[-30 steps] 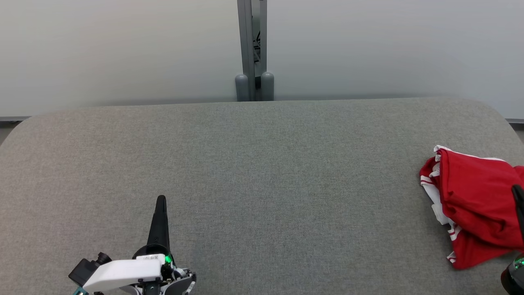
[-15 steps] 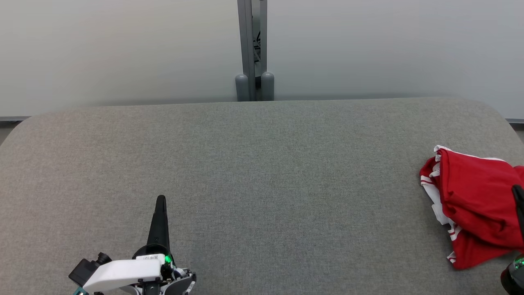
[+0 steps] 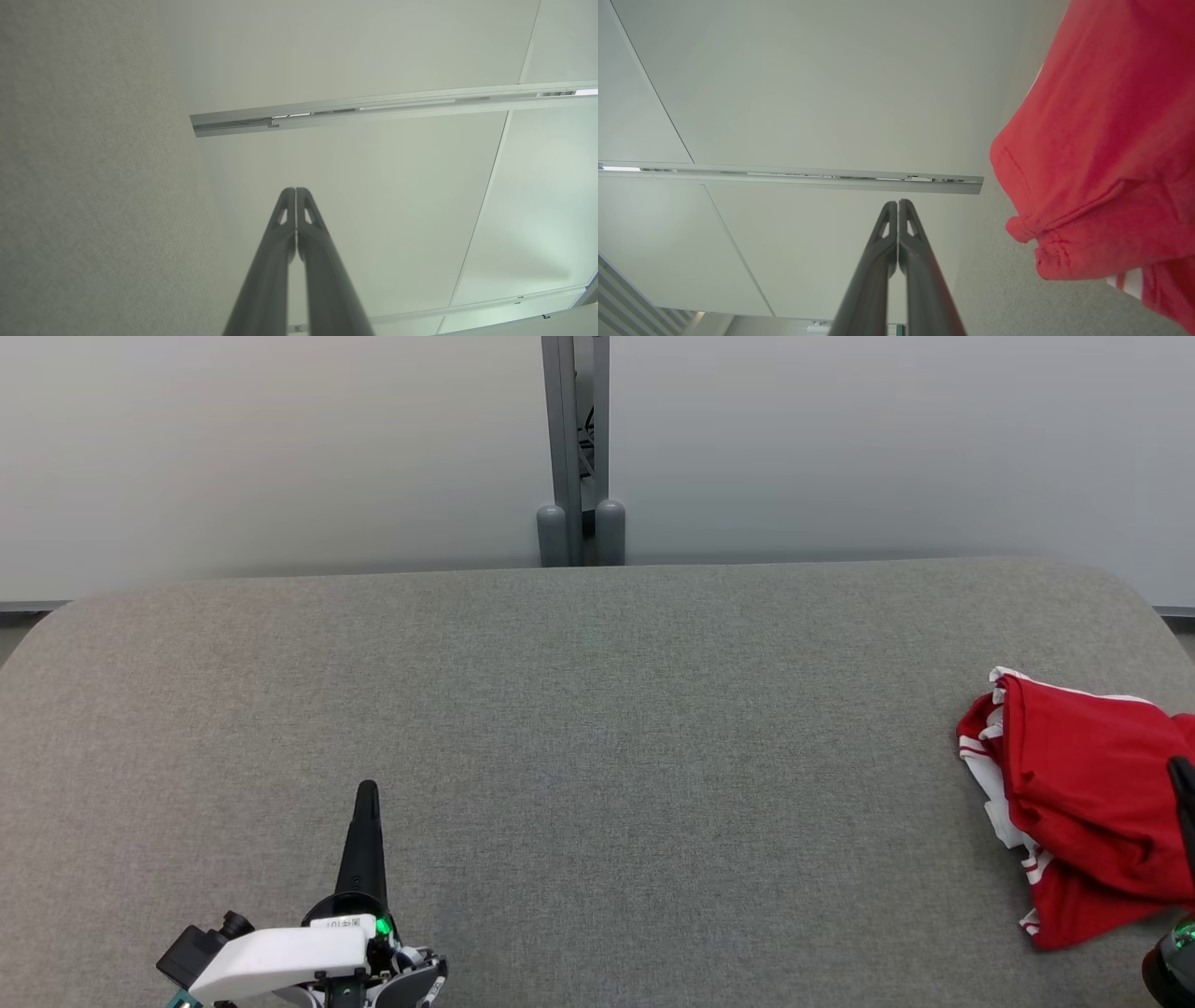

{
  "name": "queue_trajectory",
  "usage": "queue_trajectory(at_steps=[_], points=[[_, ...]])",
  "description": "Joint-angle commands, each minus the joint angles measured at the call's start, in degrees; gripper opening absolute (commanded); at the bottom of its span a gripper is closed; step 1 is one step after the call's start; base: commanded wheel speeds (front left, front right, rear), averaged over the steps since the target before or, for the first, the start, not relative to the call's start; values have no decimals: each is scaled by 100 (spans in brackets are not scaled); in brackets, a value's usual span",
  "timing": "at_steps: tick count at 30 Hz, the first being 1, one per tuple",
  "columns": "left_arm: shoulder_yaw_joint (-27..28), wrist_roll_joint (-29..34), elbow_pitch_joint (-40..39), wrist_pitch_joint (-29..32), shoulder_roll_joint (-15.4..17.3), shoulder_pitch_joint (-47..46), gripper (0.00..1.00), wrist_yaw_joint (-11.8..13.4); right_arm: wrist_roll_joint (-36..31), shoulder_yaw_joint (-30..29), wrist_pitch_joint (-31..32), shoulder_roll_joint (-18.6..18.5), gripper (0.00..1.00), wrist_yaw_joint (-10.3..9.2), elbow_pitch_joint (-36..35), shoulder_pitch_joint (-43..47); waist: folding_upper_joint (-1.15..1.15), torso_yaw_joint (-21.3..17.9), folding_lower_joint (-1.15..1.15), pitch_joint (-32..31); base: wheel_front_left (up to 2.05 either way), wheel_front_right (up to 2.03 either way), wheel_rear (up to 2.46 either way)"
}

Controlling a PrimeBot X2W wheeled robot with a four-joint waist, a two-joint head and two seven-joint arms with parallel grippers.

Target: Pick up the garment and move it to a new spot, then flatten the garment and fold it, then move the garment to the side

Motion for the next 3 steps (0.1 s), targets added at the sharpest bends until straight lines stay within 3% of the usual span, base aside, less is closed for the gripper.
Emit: queue_trajectory(at_steps=[1, 3], points=[[9, -30, -1, -8, 12, -87, 0, -35, 24, 6, 3, -41, 0, 4, -7, -57, 0, 0, 0, 0, 0, 0, 0], [10, -30, -2, -8, 12, -87, 0, -36, 25, 7, 1, -41, 0, 4, -7, -57, 0, 0, 0, 0, 0, 0, 0]])
